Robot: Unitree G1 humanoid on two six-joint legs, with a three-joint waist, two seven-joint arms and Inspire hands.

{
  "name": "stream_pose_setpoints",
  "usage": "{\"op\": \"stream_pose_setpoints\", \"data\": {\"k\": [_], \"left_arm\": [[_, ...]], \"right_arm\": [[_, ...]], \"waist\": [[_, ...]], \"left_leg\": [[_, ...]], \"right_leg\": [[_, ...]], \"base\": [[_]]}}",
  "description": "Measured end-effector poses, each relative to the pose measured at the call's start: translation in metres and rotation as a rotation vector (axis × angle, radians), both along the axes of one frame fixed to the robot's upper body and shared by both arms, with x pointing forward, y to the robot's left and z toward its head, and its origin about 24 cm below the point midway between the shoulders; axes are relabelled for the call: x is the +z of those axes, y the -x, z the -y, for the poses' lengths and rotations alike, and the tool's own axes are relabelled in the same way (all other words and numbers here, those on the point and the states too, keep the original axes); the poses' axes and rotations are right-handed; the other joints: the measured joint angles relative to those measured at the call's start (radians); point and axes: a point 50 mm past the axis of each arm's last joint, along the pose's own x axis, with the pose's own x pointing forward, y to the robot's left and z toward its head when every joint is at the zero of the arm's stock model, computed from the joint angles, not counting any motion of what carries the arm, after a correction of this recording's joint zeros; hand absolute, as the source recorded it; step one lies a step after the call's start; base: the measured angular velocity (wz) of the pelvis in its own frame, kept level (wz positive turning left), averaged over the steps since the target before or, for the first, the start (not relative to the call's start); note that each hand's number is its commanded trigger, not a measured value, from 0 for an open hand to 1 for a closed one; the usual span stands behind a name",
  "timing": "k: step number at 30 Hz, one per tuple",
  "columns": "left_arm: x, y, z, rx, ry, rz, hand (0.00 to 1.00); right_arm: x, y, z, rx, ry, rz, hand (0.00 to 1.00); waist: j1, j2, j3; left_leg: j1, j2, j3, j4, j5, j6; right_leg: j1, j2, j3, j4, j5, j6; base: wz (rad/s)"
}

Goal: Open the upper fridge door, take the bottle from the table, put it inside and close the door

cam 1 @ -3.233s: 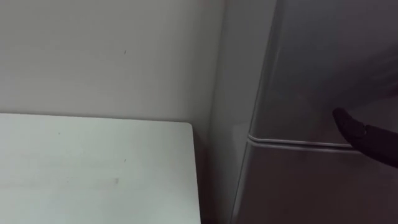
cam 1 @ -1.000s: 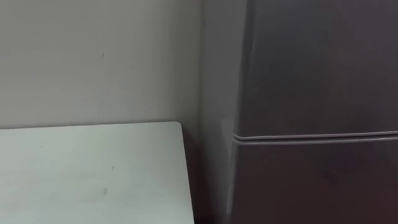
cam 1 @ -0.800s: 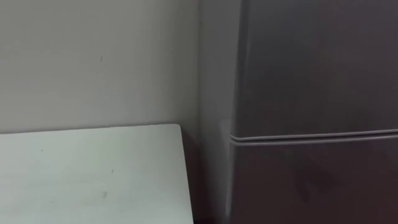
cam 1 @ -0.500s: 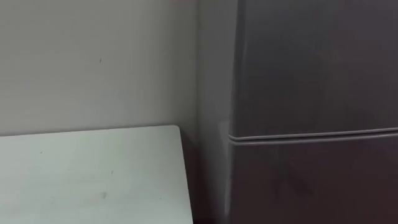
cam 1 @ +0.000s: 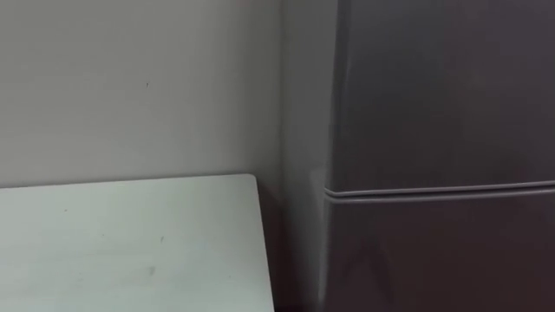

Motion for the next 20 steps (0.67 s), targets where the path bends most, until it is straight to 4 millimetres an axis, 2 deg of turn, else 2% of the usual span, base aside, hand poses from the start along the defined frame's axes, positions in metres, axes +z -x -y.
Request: {"op": "stream_pose_setpoints", "data": {"k": [5, 20], "left_arm": [[-0.0017, -0.002, 0.0057, -0.039, 0.023, -0.01, 0.0], [-0.0025, -0.0002, 0.0062, -0.038, 0.039, -0.028, 0.0]], "right_arm": [[-0.0026, -0.0054, -0.0039, 0.032, -0.064, -0.017, 0.0], [-0.0045, -0.0077, -0.0067, 0.059, -0.136, -0.028, 0.0]], "waist": [[-0.003, -0.003, 0.0013], [-0.004, -0.013, 0.0011]], "left_leg": [[-0.009, 0.0, -0.007, 0.006, 0.0, 0.0], [-0.017, 0.0, -0.012, 0.006, -0.003, -0.001]], "right_leg": [[-0.001, 0.0, -0.008, -0.002, 0.0, 0.0], [0.0, 0.002, -0.014, -0.015, 0.0, 0.0]], "base": [[0.04], [0.01]]}}
